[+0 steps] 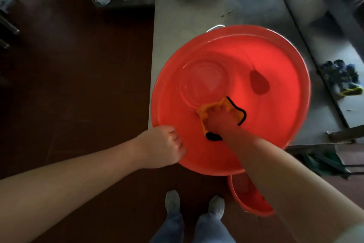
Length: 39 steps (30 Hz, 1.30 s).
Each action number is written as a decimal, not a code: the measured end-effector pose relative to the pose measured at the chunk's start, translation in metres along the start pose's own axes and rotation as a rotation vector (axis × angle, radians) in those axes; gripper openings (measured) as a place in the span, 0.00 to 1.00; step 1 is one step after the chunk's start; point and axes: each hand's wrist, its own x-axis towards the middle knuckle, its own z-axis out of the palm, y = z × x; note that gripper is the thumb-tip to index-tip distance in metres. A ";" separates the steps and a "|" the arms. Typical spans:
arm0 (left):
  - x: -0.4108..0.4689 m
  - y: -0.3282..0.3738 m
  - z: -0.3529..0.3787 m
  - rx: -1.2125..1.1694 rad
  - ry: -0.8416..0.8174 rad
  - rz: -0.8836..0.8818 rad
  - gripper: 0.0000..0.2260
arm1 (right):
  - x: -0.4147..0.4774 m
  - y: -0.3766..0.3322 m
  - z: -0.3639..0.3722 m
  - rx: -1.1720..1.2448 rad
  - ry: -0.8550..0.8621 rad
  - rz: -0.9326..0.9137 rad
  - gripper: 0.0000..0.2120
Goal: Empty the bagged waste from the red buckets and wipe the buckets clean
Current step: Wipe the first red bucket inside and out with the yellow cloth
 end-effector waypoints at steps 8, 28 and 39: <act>0.006 -0.001 -0.012 0.023 -0.114 0.020 0.08 | -0.069 -0.005 -0.009 0.005 -0.072 -0.154 0.27; 0.011 -0.016 -0.025 -0.048 -0.086 0.080 0.14 | -0.093 0.038 -0.032 -0.267 0.001 -0.108 0.24; 0.008 0.001 -0.003 0.052 -0.025 -0.005 0.10 | -0.013 0.008 -0.014 -0.132 -0.100 -0.074 0.25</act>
